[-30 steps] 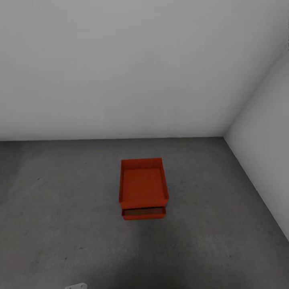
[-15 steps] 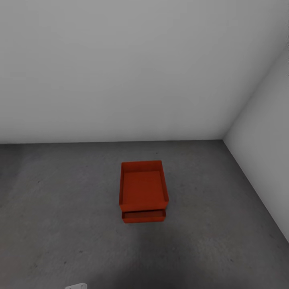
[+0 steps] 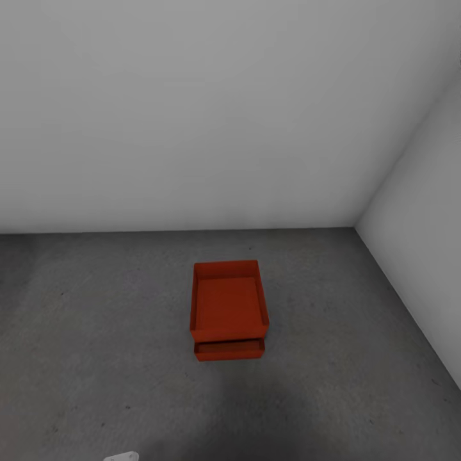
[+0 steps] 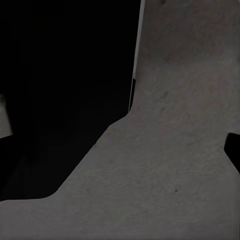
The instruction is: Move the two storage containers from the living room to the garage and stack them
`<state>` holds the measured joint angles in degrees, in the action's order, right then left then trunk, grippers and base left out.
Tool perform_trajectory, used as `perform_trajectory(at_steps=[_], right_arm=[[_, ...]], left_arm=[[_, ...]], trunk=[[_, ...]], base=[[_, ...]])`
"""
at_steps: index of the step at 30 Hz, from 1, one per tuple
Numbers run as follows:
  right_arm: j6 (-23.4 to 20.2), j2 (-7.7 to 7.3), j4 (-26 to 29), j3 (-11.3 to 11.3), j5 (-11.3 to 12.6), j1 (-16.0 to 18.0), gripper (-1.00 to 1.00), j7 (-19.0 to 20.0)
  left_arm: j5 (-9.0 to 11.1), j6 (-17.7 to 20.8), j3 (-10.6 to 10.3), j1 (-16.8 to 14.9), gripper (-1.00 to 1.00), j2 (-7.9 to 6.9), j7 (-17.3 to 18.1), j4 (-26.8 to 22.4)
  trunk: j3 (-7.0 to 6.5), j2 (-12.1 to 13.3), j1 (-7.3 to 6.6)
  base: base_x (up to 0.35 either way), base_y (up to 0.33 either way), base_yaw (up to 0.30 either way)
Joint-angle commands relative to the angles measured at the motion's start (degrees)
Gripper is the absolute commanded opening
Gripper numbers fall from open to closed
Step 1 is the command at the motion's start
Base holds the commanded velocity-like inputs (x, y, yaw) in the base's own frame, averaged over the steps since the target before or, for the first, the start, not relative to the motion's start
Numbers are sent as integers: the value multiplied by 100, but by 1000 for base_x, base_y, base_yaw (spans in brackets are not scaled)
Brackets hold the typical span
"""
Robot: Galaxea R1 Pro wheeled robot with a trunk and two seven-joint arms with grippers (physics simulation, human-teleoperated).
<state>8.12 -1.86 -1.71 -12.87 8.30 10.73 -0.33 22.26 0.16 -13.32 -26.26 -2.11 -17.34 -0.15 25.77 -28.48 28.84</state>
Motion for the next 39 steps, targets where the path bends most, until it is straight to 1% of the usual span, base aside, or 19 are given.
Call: perform_trajectory(at_steps=[1,8,14,15,21,33,39], right_arm=[[37,5,-18,-49,57,7,100,-3],[52,54,-19,-50,63,-27,100,-3],[82,29,-16,-49,89,-263,100,47],[83,14,-15,-49,95,-289,100,148],[84,-16,-14,-43,110,-313,100,319],[98,-25,-14,-37,117,-316,100,362],[133,-25,-16,-40,71,-317,100,380]], left_arm=[[50,2,-48,-2,100,0,-15,0],[50,2,-48,-2,100,0,-15,2],[50,2,-48,-2,100,0,-15,-2],[50,2,-48,-2,100,0,-15,-1],[50,2,-48,-2,100,0,-15,-2],[50,2,-48,-2,100,0,-15,-2],[50,2,-48,-2,100,0,-15,-1]], trunk=[[-3,-7,2],[-68,-7,2],[-124,-7,2],[-133,-7,2],[-189,-7,2],[-301,-7,2],[-356,-7,2]], base=[[0,0,0],[0,0,0],[0,0,0],[0,0,0],[0,0,0],[0,0,0],[0,0,0]])
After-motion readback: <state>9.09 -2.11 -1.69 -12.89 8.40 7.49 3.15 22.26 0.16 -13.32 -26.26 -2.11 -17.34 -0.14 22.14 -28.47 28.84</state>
